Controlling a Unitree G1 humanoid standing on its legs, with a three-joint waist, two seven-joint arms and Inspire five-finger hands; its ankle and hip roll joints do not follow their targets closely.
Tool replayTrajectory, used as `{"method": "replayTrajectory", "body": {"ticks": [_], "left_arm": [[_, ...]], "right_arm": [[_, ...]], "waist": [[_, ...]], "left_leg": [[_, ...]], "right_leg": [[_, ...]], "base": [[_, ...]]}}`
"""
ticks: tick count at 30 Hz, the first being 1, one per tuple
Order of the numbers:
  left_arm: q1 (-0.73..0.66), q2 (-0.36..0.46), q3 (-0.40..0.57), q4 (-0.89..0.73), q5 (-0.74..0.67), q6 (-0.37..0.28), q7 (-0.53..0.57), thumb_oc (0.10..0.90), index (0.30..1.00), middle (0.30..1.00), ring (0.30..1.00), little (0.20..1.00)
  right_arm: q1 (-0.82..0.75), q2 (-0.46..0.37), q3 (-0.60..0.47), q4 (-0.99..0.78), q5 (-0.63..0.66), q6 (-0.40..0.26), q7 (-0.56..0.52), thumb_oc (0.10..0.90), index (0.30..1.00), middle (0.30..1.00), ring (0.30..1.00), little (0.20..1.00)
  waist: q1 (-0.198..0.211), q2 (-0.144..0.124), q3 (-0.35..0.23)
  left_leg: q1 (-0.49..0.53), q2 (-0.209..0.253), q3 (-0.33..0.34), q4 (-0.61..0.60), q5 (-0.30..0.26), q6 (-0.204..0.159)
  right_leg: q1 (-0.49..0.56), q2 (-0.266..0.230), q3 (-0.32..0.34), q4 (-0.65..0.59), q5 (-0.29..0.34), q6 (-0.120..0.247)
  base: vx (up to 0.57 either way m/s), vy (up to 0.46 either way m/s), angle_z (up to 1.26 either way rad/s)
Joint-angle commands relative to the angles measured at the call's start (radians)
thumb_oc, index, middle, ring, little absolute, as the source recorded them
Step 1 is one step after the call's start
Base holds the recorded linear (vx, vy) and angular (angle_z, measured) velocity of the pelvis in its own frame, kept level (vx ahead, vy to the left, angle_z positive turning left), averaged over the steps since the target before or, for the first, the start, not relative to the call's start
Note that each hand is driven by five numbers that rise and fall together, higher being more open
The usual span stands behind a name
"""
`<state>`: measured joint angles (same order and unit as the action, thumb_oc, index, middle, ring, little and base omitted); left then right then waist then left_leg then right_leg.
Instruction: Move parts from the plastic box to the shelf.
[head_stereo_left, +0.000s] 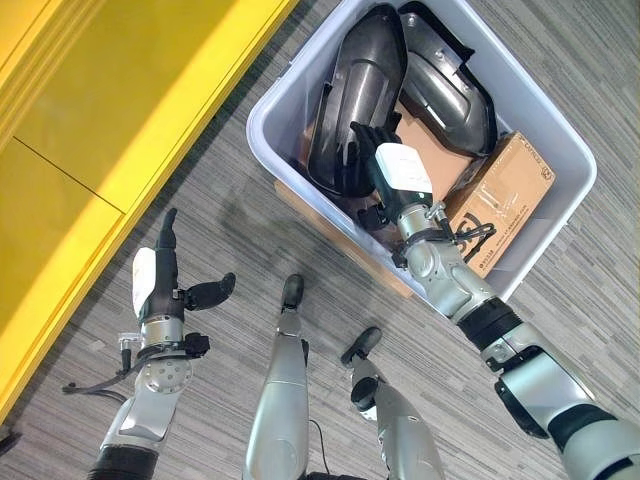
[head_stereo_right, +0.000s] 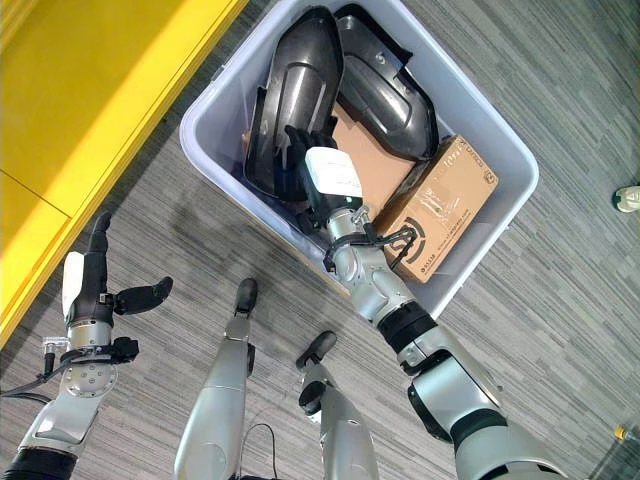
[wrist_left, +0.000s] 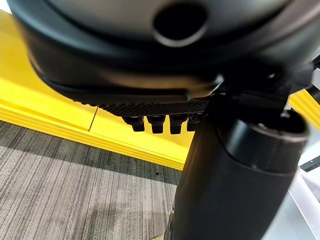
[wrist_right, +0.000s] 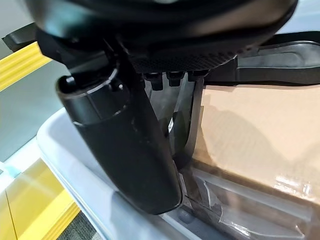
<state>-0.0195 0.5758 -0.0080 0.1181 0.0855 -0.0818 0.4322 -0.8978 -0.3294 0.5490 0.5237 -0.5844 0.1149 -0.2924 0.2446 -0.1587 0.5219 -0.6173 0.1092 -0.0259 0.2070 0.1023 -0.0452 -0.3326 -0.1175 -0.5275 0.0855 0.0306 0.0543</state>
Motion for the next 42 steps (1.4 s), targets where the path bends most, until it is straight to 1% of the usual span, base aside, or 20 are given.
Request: {"method": "replayTrajectory", "body": {"ticks": [1,13,17,18,20,31,38,40,41,42], "left_arm": [[0.029,0.063,0.018,-0.105,0.027,-0.066,0.056,0.9,1.0,1.0,1.0,1.0],[0.023,0.076,0.007,-0.119,0.024,-0.09,0.052,0.9,1.0,1.0,1.0,1.0],[0.024,0.08,0.003,-0.121,0.022,-0.097,0.049,0.9,1.0,1.0,1.0,1.0],[0.024,0.08,0.003,-0.122,0.02,-0.101,0.045,0.9,1.0,1.0,1.0,1.0],[0.022,0.08,-0.001,-0.12,0.018,-0.105,0.037,0.9,1.0,1.0,1.0,1.0],[0.014,0.071,-0.005,-0.116,0.026,-0.092,0.014,0.9,1.0,1.0,1.0,1.0],[0.014,0.065,0.003,-0.115,0.028,-0.087,0.0,0.9,1.0,1.0,1.0,1.0],[0.02,0.066,0.012,-0.116,0.03,-0.084,-0.004,0.9,1.0,1.0,1.0,1.0],[0.02,0.065,0.013,-0.116,0.03,-0.083,-0.004,0.9,1.0,1.0,1.0,1.0],[0.024,0.068,0.02,-0.118,0.033,-0.082,-0.01,0.9,1.0,1.0,1.0,1.0]], "right_arm": [[-0.124,-0.045,0.019,-0.054,-0.077,-0.036,-0.04,0.9,1.0,1.0,1.0,1.0],[-0.205,-0.06,0.145,0.054,-0.208,-0.05,0.014,0.9,1.0,1.0,1.0,1.0],[-0.213,-0.078,0.195,0.092,-0.255,-0.057,0.037,0.9,1.0,1.0,1.0,1.0],[-0.213,-0.09,0.226,0.116,-0.285,-0.062,0.05,0.9,1.0,1.0,1.0,1.0],[-0.197,-0.108,0.255,0.147,-0.3,-0.066,0.072,0.9,1.0,1.0,1.0,1.0],[-0.134,-0.175,0.306,0.152,-0.356,-0.081,0.123,0.9,1.0,1.0,1.0,1.0],[-0.106,-0.231,0.317,0.111,-0.368,-0.099,0.145,0.9,1.0,1.0,1.0,1.0],[-0.103,-0.263,0.322,0.089,-0.372,-0.107,0.153,0.9,1.0,1.0,1.0,1.0],[-0.103,-0.264,0.322,0.086,-0.372,-0.107,0.154,0.9,1.0,1.0,1.0,1.0],[-0.103,-0.298,0.322,0.069,-0.379,-0.112,0.158,0.9,1.0,1.0,1.0,1.0]], "waist": [[0.007,0.012,-0.002],[0.011,0.009,-0.002],[0.011,0.008,-0.002],[0.012,0.009,-0.002],[0.008,0.005,-0.002],[-0.01,-0.01,-0.002],[-0.022,-0.018,-0.002],[-0.026,-0.019,-0.002],[-0.026,-0.019,-0.002],[-0.03,-0.02,-0.002]], "left_leg": [[0.03,0.047,0.068,0.024,-0.096,-0.019],[0.009,0.048,0.06,0.023,-0.093,-0.022],[0.011,0.046,0.059,0.019,-0.092,-0.022],[0.014,0.047,0.059,0.017,-0.091,-0.022],[0.019,0.047,0.06,0.013,-0.091,-0.023],[0.028,0.051,0.064,0.012,-0.092,-0.022],[0.041,0.053,0.068,0.006,-0.093,-0.023],[0.041,0.053,0.069,0.004,-0.091,-0.024],[0.041,0.052,0.069,0.004,-0.091,-0.024],[0.045,0.052,0.071,0.002,-0.089,-0.025]], "right_leg": [[0.036,-0.122,0.074,0.062,0.008,0.111],[0.013,-0.119,0.074,0.071,0.003,0.112],[0.011,-0.118,0.077,0.073,0.001,0.112],[0.011,-0.119,0.078,0.075,-0.001,0.113],[0.011,-0.12,0.08,0.079,-0.003,0.113],[0.006,-0.117,0.091,0.084,-0.008,0.113],[0.007,-0.117,0.1,0.087,-0.009,0.114],[0.007,-0.117,0.101,0.087,-0.009,0.114],[0.007,-0.117,0.101,0.087,-0.009,0.114],[0.007,-0.117,0.102,0.087,-0.011,0.114]], "base": [[0.0,0.0,0.0],[0.0,0.0,0.0],[0.0,0.0,0.0],[0.0,0.0,0.0],[0.0,0.0,0.0],[0.0,0.0,0.0],[0.0,-0.003,-0.02],[0.0,0.0,0.0],[0.0,0.0,0.0],[0.0,0.0,0.0]]}}
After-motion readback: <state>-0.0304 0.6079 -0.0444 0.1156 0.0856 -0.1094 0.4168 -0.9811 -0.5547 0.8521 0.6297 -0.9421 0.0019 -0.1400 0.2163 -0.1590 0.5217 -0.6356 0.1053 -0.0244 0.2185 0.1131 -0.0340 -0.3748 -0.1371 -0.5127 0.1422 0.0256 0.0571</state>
